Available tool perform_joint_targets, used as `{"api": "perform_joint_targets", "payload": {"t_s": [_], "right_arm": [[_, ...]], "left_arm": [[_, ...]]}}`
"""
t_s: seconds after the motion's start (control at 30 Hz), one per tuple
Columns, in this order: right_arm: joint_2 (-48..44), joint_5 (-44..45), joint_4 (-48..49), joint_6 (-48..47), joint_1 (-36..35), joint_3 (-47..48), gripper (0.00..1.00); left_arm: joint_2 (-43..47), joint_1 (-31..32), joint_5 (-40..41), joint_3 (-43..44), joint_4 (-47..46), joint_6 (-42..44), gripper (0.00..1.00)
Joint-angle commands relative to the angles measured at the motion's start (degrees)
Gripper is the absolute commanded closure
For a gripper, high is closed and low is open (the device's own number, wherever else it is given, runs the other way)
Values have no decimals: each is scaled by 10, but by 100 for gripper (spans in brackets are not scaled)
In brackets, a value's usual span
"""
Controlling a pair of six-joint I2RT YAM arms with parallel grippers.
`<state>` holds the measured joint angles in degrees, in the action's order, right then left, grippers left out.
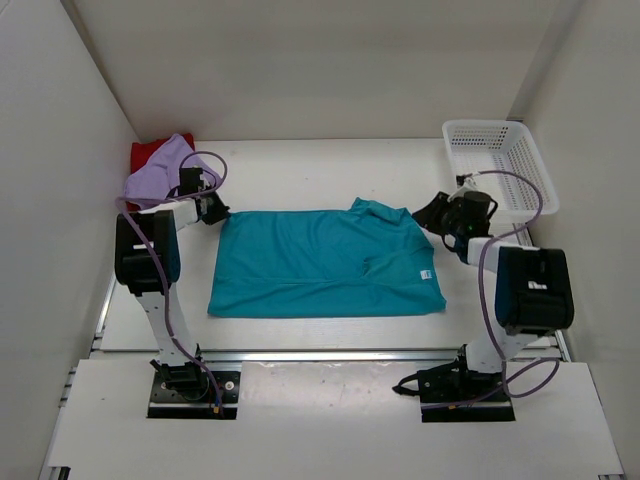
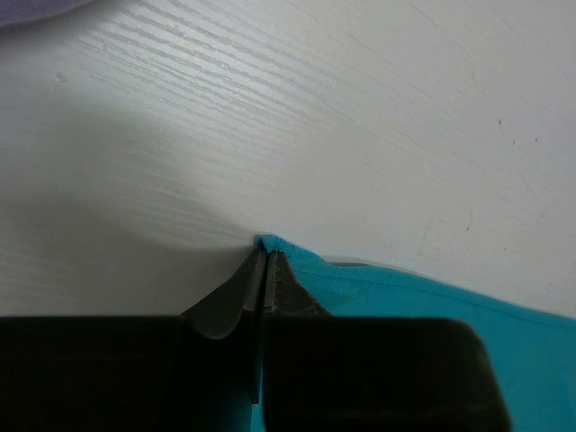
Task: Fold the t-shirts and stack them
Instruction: Grap the side of the flattened tshirt furthest away from the robot with both arms
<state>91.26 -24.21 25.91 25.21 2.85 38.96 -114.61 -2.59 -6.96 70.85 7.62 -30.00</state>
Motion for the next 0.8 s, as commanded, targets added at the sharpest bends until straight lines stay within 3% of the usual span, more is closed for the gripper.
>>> {"api": "perform_joint_targets", "payload": {"t_s": [0.0, 0.23, 0.7, 0.77], "right_arm": [[63, -43, 0, 13, -21, 104, 79], [196, -24, -128, -31, -45, 283, 72], [227, 64, -220, -76, -81, 302, 64], [224, 58, -227, -80, -89, 302, 70]], "left_arm": [[32, 0, -2, -1, 9, 7, 100], [34, 5, 1, 2, 11, 10, 100], [33, 4, 1, -1, 2, 7, 100], [35, 3, 0, -3, 4, 7, 100]]}}
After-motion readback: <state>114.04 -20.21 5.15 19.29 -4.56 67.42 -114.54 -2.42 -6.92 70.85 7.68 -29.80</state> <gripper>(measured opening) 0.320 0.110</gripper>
